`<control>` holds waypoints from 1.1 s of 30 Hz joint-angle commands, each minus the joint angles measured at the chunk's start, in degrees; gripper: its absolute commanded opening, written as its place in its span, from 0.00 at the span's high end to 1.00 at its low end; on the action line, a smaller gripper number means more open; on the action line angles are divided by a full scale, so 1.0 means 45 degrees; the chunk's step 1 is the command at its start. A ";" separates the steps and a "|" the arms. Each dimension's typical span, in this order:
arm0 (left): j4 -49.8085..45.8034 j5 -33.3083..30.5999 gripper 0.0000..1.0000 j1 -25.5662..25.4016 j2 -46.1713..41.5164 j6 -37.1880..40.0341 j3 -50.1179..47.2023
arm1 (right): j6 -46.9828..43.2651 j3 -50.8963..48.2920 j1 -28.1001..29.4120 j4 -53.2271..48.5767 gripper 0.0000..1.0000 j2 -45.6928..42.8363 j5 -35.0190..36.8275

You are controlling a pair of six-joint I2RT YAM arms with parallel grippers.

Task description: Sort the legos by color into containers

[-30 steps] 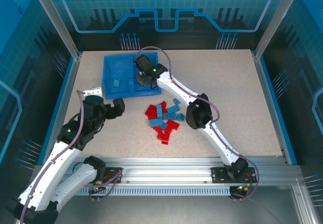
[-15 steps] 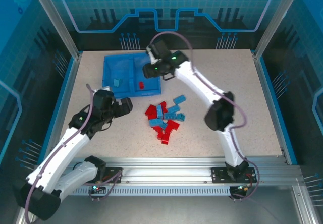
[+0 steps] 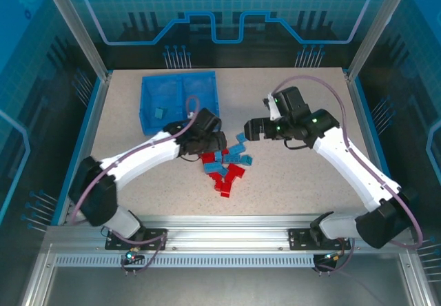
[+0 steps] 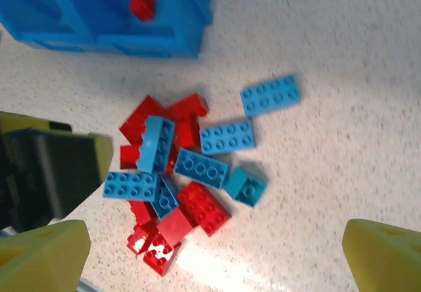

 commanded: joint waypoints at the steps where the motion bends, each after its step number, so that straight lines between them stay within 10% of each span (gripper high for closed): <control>1: -0.0165 -0.0587 0.26 -0.0111 0.1132 -0.0166 0.0820 | 0.0787 -0.0752 -0.0155 0.0377 0.00 -0.0725 -0.0397; 23: -0.0414 -0.0695 0.82 -0.0078 0.2986 -0.0128 0.1329 | 0.0936 -0.0863 -0.0218 0.0230 0.00 -0.0406 -0.0415; 33: -0.1170 -0.2370 0.83 0.1873 -0.0096 0.1638 0.2146 | 0.1078 -0.0628 -0.0191 0.0191 0.00 -0.0682 -0.0308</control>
